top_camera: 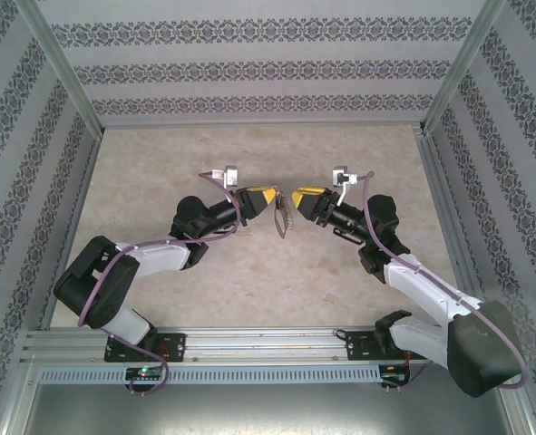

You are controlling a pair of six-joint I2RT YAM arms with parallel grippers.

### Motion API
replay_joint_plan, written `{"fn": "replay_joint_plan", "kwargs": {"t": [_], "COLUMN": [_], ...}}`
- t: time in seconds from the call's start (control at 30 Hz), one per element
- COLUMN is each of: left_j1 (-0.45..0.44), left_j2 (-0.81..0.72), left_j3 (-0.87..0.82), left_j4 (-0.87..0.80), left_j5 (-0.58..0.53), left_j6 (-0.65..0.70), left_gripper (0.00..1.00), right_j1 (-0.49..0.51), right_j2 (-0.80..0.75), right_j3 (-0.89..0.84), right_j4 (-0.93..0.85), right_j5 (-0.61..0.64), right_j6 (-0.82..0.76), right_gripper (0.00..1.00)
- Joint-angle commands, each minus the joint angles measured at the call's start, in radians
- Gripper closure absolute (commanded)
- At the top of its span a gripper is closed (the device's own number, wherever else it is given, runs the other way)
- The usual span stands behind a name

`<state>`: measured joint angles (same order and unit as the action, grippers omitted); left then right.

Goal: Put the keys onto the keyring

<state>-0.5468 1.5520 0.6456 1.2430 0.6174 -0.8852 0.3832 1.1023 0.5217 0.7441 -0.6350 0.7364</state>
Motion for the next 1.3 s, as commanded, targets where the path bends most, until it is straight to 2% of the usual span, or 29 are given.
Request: {"fn": "replay_joint_plan", "kwargs": {"t": [0.0, 0.5, 0.83, 1.27], "left_j1": [0.016, 0.018, 0.017, 0.018], "left_j2": [0.02, 0.064, 0.069, 0.062], "left_j3": [0.014, 0.019, 0.025, 0.022], "left_j4": [0.1, 0.179, 0.179, 0.18], "left_j5": [-0.016, -0.001, 0.001, -0.003], "left_j6": [-0.071, -0.117, -0.118, -0.109], "left_gripper": [1.0, 1.0, 1.0, 1.0], "right_j1": [-0.004, 0.011, 0.037, 0.043], "right_j2": [0.035, 0.208, 0.233, 0.244], "right_j3": [0.029, 0.055, 0.064, 0.046], "right_j4": [0.119, 0.298, 0.31, 0.312], "right_j5": [-0.026, -0.07, -0.1, -0.105], "right_j6": [0.068, 0.168, 0.171, 0.162], "right_gripper": [0.57, 0.59, 0.69, 0.96]}}
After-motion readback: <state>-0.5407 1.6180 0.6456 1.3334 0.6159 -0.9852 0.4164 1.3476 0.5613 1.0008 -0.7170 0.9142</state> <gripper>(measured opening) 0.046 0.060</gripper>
